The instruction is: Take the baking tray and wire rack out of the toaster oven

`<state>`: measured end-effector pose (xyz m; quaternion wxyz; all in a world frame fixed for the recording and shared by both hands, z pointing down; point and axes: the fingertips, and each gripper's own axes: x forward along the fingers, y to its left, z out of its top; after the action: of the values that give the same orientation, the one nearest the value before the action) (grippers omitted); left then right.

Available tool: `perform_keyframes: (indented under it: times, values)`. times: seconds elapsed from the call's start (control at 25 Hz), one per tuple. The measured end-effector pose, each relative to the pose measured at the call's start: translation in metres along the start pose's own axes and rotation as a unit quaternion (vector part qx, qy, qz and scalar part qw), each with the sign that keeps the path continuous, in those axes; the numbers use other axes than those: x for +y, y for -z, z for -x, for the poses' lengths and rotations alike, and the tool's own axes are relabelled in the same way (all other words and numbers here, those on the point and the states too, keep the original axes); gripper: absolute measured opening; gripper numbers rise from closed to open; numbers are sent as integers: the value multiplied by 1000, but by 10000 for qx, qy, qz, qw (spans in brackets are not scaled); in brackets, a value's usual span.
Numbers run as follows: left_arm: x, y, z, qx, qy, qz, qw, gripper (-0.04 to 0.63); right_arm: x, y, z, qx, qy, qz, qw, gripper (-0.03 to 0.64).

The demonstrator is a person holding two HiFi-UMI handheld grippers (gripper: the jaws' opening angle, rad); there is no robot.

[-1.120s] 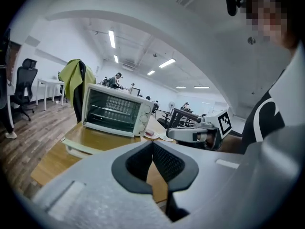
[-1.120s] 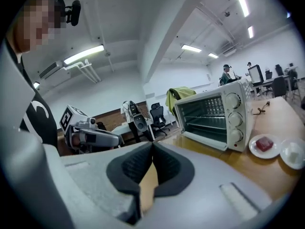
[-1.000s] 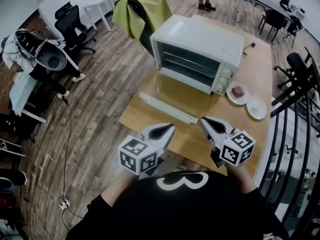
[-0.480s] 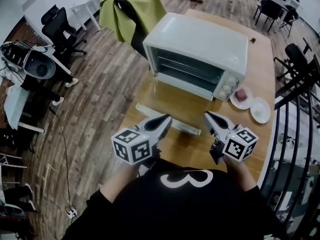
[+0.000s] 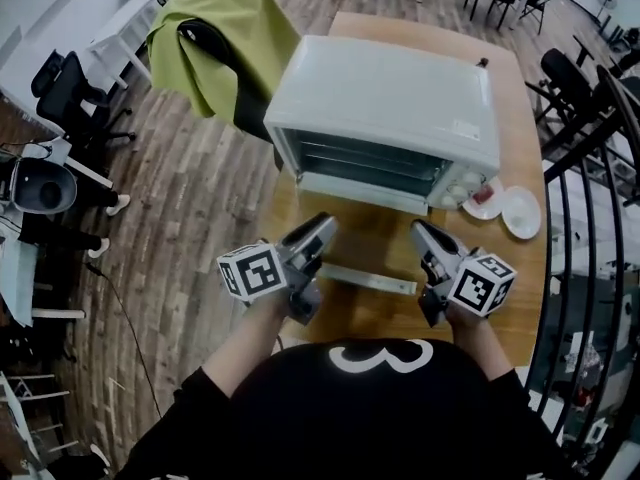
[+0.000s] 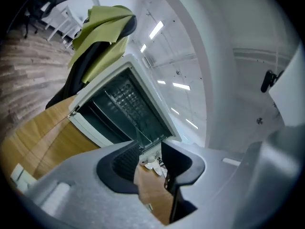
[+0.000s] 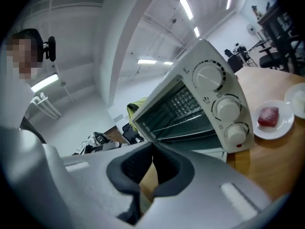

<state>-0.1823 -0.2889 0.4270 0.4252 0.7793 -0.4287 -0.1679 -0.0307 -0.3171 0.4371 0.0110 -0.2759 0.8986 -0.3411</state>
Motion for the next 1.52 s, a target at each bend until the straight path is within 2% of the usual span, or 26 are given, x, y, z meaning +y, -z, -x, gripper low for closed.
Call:
perform_keyframes:
  times: [0.12, 0.2, 0.28, 0.36, 0.44, 0.56, 0.76, 0.84, 0.96, 1.24, 1.44, 1.52]
  values:
    - [27, -24, -11, -171, 88, 479, 9987, 160, -16, -2, -14, -180, 307, -287, 9990, 3]
    - [48, -39, -17, -341, 13, 613, 9975, 170, -26, -2, -22, -333, 454, -504, 9971, 5]
    - [70, -51, -24, -463, -86, 749, 9961, 184, -37, -1, -31, -502, 563, -856, 9935, 54]
    - [91, -57, -32, -519, -219, 971, 9937, 190, -50, 3, -39, -659, 750, -1291, 9866, 63]
    - [112, -61, -38, -551, -396, 1138, 9912, 190, -63, 6, -46, -872, 951, -1692, 9771, 91]
    - [135, -69, -48, -688, -566, 1332, 9871, 190, -87, 3, -54, -1376, 1109, -2355, 9557, 128]
    - [163, -76, -66, -1072, -635, 1868, 9745, 190, -123, -5, -61, -2098, 1357, -2970, 9216, 132]
    - [170, -79, -72, -1196, -591, 2061, 9694, 190, -133, -9, -67, -2328, 1405, -3097, 9111, 132]
    - [179, -79, -83, -1295, -548, 2277, 9635, 190, -145, -12, -75, -2534, 1479, -3173, 9018, 132]
    - [188, -82, -100, -1397, -590, 2508, 9561, 189, -159, -19, -87, -2991, 1507, -3429, 8777, 132]
    - [195, -82, -105, -1463, -657, 2682, 9499, 175, -165, -23, -92, -3134, 1507, -3520, 8690, 129]
    - [197, -80, -107, -1433, -700, 2700, 9496, 158, -167, -20, -91, -3131, 1577, -3542, 8670, 105]
